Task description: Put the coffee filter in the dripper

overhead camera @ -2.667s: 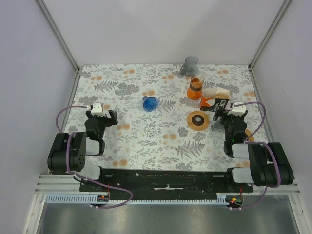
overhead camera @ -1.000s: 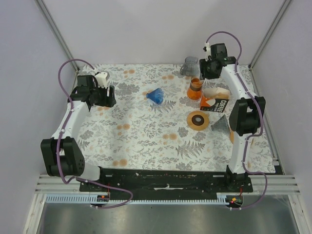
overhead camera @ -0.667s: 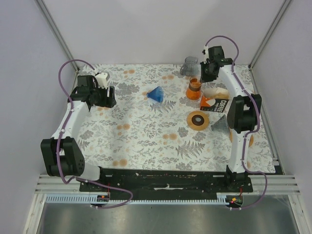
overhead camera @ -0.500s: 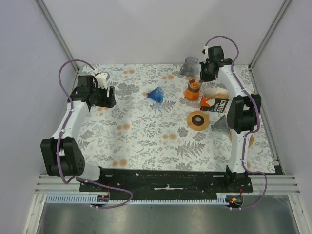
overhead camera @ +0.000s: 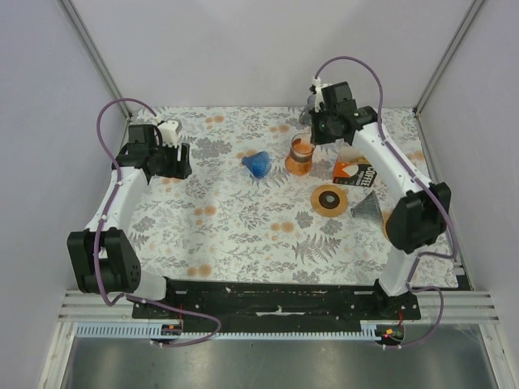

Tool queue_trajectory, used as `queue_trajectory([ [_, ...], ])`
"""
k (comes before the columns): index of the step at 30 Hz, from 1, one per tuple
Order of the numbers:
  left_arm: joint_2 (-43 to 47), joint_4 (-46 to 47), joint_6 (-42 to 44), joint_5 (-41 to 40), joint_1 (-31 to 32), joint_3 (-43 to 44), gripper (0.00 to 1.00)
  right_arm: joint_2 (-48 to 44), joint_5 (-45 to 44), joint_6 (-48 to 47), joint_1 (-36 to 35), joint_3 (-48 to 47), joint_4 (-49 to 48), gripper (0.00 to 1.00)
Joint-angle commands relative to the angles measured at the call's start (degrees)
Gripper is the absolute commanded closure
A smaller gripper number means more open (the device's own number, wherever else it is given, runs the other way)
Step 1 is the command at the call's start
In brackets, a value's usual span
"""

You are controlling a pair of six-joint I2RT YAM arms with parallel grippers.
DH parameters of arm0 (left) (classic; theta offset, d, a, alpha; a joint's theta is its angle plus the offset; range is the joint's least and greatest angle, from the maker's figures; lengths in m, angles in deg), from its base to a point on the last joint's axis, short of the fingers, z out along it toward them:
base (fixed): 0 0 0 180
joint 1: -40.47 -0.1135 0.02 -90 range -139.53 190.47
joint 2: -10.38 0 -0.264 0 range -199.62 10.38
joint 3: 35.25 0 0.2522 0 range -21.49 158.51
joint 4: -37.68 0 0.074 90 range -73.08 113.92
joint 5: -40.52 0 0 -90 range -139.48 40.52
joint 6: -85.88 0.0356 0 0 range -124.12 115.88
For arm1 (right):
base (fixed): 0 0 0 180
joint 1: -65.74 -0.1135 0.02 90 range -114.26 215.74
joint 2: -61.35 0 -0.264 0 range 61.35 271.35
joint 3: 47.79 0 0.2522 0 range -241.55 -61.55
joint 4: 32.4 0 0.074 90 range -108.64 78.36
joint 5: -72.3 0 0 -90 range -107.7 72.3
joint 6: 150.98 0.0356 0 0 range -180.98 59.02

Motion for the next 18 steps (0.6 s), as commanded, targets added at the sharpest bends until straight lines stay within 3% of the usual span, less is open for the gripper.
queue_trajectory([
  [1,1.64,-0.64,0.47,-0.74,0.17,2.76,0.24,-10.91,-4.33,0.27,-7.1,7.64,-2.28,1.0],
  [6,1.73,-0.99,0.47,-0.39,0.17,2.67,0.24,-18.29,-8.21,4.13,-15.18,21.44,-7.18,1.0],
  [10,1.73,-1.08,0.47,-0.04,0.26,2.67,0.24,-20.76,-17.85,8.69,-22.74,29.53,-12.37,1.0],
  [18,2.78,-1.25,0.29,0.66,0.17,2.5,0.25,-19.98,-23.78,18.37,-29.78,37.11,-20.91,1.0],
])
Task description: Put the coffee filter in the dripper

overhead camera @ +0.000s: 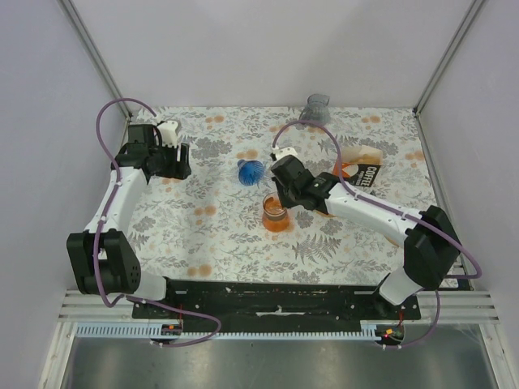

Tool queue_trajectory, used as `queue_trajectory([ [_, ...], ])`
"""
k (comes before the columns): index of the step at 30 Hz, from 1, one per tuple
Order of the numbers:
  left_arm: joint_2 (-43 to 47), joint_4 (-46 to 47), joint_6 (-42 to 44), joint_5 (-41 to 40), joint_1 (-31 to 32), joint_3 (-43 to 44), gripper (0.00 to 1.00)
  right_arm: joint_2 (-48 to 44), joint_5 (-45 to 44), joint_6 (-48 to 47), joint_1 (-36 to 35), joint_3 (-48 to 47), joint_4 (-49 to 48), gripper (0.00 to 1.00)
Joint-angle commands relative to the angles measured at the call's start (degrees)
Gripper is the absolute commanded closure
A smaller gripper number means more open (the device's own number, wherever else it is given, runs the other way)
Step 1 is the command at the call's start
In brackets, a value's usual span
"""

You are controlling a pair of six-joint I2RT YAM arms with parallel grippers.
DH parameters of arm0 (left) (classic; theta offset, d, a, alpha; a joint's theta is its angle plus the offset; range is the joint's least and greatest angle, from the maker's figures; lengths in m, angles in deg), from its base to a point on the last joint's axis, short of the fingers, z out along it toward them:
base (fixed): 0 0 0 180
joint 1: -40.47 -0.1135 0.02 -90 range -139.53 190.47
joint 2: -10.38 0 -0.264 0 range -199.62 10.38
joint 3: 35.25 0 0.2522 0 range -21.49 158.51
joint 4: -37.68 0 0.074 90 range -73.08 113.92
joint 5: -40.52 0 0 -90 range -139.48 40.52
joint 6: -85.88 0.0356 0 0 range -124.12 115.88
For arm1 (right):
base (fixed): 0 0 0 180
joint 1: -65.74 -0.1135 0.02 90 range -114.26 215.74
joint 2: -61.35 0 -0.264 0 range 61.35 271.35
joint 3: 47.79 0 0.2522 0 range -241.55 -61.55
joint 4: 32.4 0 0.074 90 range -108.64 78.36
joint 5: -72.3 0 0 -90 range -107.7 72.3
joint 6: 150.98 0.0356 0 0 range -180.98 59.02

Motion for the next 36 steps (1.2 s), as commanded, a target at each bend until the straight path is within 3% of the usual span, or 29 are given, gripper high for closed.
queue_trajectory([
  [1,2.5,0.17,0.29,1.25,0.17,1.84,0.25,-0.77,-5.31,6.57,-1.22,1.22,-8.35,1.0],
  [5,2.5,-0.1,0.47,1.43,0.17,1.84,0.25,1.43,-5.22,6.84,-2.54,0.17,-7.73,1.0],
  [6,2.58,-0.1,0.47,1.43,0.17,1.84,0.25,1.61,-4.87,7.01,-2.63,0.08,-7.47,0.95],
  [8,2.76,-0.1,0.56,1.34,0.26,1.93,0.25,1.52,-3.46,6.93,-2.71,-0.1,-7.38,0.69],
  [11,2.76,-0.27,0.56,1.78,0.17,1.84,0.25,0.12,-4.24,4.83,-2.54,-1.59,-6.15,0.48],
  [16,2.76,-0.98,0.91,3.1,0.17,1.93,0.25,-6.28,-7.23,-0.1,0.35,-4.76,-1.76,0.35],
  [21,3.02,-1.06,0.73,4.15,0.18,1.93,0.25,-15.77,-4.35,-1.51,11.41,0.77,-0.79,0.34],
  [25,2.94,-1.06,0.73,4.51,0.26,1.75,0.25,-18.69,-2.32,-1.86,18.45,7.8,-1.58,0.48],
  [30,2.67,-1.06,0.64,4.95,0.17,1.75,0.25,-13.17,-0.64,-1.95,21.28,10.45,-1.66,0.61],
  [36,3.02,-1.5,0.91,4.95,0.18,1.67,0.25,-4.12,-3.89,-2.04,21.89,10.19,-2.19,0.61],
])
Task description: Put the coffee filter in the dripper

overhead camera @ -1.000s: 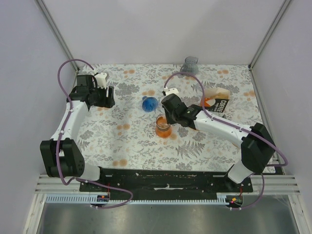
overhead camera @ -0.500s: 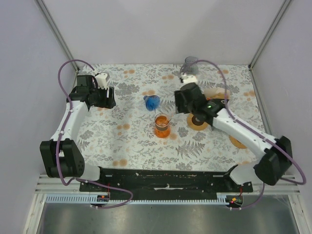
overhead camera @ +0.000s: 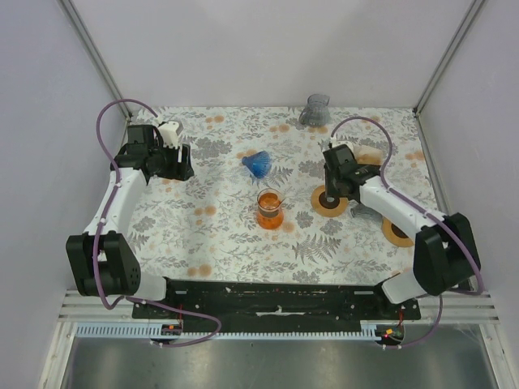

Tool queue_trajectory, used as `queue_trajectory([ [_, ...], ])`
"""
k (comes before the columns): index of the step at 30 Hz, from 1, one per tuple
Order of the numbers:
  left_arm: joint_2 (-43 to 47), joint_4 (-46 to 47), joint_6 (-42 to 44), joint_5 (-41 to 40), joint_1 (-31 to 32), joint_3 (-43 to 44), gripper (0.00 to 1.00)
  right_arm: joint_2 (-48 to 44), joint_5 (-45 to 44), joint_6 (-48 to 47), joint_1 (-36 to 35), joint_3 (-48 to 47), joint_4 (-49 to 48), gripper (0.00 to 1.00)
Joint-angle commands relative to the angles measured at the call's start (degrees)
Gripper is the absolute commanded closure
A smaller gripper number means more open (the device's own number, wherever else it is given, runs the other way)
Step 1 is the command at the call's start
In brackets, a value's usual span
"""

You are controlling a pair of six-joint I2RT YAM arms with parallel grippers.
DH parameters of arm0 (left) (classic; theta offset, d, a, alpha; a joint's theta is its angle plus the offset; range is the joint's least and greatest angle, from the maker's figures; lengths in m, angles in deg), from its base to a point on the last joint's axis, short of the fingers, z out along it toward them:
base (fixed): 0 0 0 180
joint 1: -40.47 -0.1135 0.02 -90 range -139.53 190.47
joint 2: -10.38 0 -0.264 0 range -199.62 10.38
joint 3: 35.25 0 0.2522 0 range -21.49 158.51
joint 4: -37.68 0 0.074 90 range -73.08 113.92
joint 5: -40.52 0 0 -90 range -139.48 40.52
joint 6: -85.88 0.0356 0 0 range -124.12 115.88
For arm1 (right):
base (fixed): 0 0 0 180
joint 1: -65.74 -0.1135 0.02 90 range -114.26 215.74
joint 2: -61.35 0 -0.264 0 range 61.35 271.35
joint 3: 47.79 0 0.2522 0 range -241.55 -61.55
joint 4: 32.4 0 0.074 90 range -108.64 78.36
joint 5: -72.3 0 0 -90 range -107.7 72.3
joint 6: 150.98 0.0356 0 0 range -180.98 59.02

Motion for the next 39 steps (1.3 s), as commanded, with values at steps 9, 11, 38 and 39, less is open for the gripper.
queue_trajectory([
  [9,1.69,-0.39,0.82,1.54,0.17,1.75,0.26,10.75,1.71,-1.85,4.07,-0.18,-4.16,0.61],
  [11,1.51,-0.48,0.91,1.36,0.17,1.84,0.26,11.89,2.42,-1.94,4.16,0.09,-4.94,0.61],
  [38,3.97,-14.36,-0.57,28.66,0.61,15.28,0.08,-11.64,5.07,-7.2,-2.58,-4.3,-1.35,1.0],
  [39,4.15,-14.1,-2.67,31.57,1.14,16.59,0.08,-13.05,4.1,-7.47,-4.43,-5.09,-1.35,1.0],
])
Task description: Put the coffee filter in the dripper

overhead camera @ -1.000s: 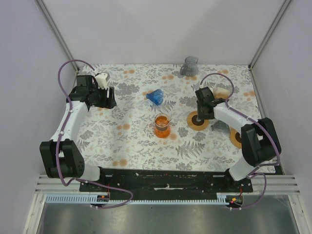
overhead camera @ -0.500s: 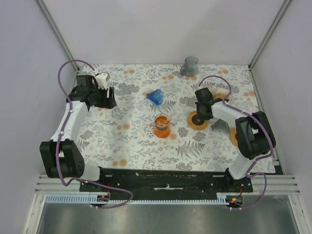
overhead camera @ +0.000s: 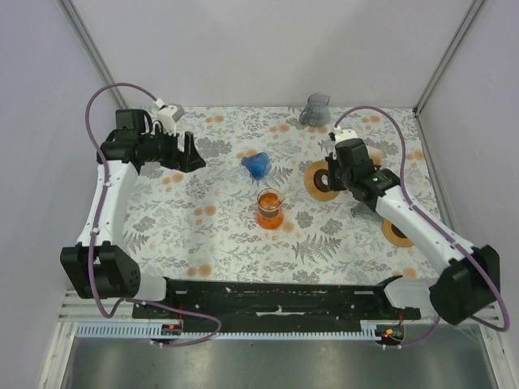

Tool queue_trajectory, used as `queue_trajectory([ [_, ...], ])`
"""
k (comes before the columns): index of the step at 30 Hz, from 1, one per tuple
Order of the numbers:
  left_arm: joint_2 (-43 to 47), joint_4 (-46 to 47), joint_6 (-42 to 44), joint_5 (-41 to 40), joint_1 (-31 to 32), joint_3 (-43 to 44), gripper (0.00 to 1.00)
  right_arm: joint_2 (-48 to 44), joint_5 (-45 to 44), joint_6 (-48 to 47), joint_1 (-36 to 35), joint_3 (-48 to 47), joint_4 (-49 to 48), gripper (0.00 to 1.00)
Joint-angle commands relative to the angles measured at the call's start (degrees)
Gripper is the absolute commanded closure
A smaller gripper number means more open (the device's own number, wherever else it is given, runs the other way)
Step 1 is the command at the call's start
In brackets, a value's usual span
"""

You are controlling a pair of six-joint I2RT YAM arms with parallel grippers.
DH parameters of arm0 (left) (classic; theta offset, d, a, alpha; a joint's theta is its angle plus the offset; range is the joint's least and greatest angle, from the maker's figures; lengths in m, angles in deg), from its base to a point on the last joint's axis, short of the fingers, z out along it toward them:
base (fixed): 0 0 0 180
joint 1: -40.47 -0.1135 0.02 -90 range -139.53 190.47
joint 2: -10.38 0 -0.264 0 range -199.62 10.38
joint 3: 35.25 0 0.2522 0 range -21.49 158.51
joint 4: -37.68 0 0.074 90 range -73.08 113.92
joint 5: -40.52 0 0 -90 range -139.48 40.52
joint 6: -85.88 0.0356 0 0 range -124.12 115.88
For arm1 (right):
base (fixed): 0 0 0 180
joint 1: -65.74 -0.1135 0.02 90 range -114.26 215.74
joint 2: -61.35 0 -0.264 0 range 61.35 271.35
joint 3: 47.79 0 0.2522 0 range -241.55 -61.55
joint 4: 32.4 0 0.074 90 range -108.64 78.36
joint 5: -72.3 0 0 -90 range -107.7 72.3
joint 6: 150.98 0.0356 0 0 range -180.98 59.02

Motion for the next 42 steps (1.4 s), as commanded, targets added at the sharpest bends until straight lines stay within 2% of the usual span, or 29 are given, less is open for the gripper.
queue_trajectory([
  [1,3.41,-2.71,-6.42,18.23,1.66,6.53,0.07,-8.01,-5.19,-2.36,-7.0,-5.86,-0.51,1.0],
  [5,3.75,1.05,-14.77,15.46,12.88,9.87,0.07,-8.9,-7.66,-1.66,-15.08,-8.85,-2.36,1.0],
  [8,2.71,4.22,-20.75,13.69,20.54,9.88,0.06,-7.76,-5.91,0.27,-18.43,-10.87,-3.94,1.0],
  [13,0.77,8.09,-24.37,7.29,27.14,8.3,0.05,-4.68,-6.35,1.33,-23.09,-14.39,-3.77,1.0],
  [17,-1.16,8.8,-24.46,4.55,29.17,6.8,0.06,-3.71,-5.73,0.72,-24.94,-15.27,-3.86,1.0],
  [19,-1.86,9.24,-24.03,3.84,29.88,6.36,0.18,-3.62,-4.94,0.45,-25.12,-15.27,-4.29,1.0],
  [23,-2.39,9.24,-23.58,4.01,30.32,6.27,0.56,-4.33,-4.68,0.19,-25.21,-14.57,-5.78,1.0],
  [25,-2.57,9.15,-23.76,5.06,30.41,6.19,0.66,-4.68,-3.98,0.1,-25.12,-14.04,-6.75,1.0],
  [27,-2.74,9.06,-24.02,7.69,30.41,5.84,0.78,-4.94,-3.01,-0.25,-25.21,-13.52,-7.63,1.0],
  [29,-3.01,9.15,-24.29,12.17,30.5,5.22,0.98,-4.94,-2.92,-0.95,-25.12,-13.16,-8.16,1.0],
  [31,-3.36,9.59,-24.9,16.04,30.41,4.17,0.98,-5.2,-3.53,-1.65,-25.04,-12.55,-8.34,1.0],
  [33,-3.45,9.51,-24.64,16.68,30.41,3.29,0.98,-5.47,-2.75,-2.18,-24.51,-12.02,-8.34,1.0],
  [34,-3.28,9.24,-23.94,15.19,30.41,3.37,0.98,-5.64,-1.09,-2.53,-23.99,-11.93,-8.34,0.93],
  [36,-2.92,6.71,-19.48,9.76,30.41,5.29,0.98,-6.26,4.79,-3.24,-22.23,-12.28,-7.12,0.6],
  [38,-2.31,3.89,-14.21,3.08,30.41,8.71,0.98,-7.31,8.84,-4.2,-20.82,-12.81,-5.8,0.32],
  [40,-1.78,0.82,-6.83,-5.17,31.11,12.76,0.98,-9.15,12.08,-4.82,-18.98,-13.25,-4.3,0.17],
  [42,-1.69,-3.13,2.12,-12.29,32.07,16.98,0.98,-11.7,14.82,-4.3,-16.43,-13.69,-2.98,0.12],
])
